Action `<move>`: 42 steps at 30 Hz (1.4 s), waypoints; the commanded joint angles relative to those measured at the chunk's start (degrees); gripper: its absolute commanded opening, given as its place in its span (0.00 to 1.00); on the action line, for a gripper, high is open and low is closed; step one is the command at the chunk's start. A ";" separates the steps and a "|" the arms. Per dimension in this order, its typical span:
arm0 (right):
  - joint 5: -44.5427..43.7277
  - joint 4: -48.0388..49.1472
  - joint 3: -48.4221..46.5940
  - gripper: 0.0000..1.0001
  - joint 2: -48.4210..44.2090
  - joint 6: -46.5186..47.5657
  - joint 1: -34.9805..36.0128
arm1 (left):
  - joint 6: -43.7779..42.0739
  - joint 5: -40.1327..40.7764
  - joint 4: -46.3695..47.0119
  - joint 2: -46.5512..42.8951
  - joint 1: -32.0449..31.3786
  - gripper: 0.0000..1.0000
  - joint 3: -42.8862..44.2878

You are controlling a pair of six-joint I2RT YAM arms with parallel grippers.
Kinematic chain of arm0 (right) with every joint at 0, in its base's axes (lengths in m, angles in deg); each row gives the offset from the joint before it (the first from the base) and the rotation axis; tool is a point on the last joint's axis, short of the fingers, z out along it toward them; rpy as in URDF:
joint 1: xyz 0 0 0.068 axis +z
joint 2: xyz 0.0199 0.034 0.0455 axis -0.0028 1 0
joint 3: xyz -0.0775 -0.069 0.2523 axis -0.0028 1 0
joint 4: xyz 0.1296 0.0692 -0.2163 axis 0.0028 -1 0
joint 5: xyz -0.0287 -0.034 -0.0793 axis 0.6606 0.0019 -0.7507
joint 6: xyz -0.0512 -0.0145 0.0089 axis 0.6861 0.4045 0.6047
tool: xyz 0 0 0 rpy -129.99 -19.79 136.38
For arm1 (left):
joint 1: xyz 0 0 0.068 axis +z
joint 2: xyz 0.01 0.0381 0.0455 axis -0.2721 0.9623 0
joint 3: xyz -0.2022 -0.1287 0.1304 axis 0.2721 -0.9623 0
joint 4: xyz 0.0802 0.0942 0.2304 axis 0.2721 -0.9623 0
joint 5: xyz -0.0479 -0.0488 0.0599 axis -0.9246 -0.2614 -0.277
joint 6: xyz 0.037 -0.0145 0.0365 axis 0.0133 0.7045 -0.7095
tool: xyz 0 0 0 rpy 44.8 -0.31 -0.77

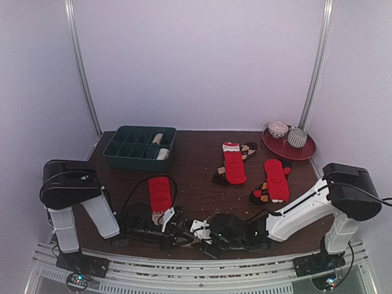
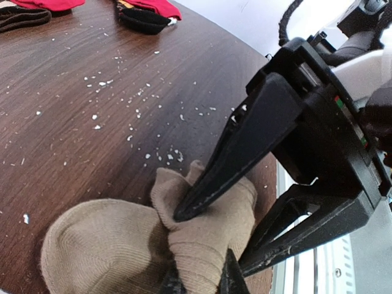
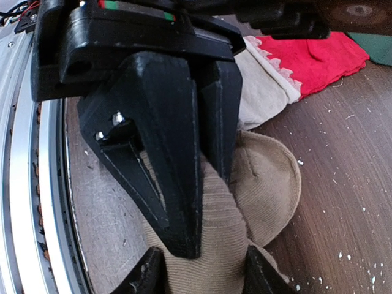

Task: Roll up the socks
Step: Roll a pair of socks at the center of the board.

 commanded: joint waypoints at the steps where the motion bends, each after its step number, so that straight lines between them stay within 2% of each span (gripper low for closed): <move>1: 0.98 -8.64 5.15 0.45 0.92 -2.28 -0.27 | -2.40 1.26 -15.49 3.27 -0.14 0.00 -0.71; 10: -2.84 -12.31 4.85 0.52 -10.03 0.43 -0.26 | -2.43 1.21 -15.76 3.46 -0.14 0.00 -0.35; 15: -2.05 -10.76 4.23 0.53 -12.55 0.98 -0.35 | -2.49 1.00 -15.83 3.64 -0.14 0.00 -0.26; 26: -0.59 -5.32 3.00 0.52 -3.63 -1.41 -0.71 | -2.65 0.71 -16.28 3.55 -0.14 0.00 -0.17; 33: 1.98 -3.49 3.07 0.44 -1.32 -3.35 -0.72 | -2.65 0.74 -16.03 3.84 -0.14 0.00 0.07; 42: 5.69 -13.19 4.32 0.57 -13.56 1.14 -1.31 | -2.65 0.83 -16.02 4.00 -0.14 0.00 -0.08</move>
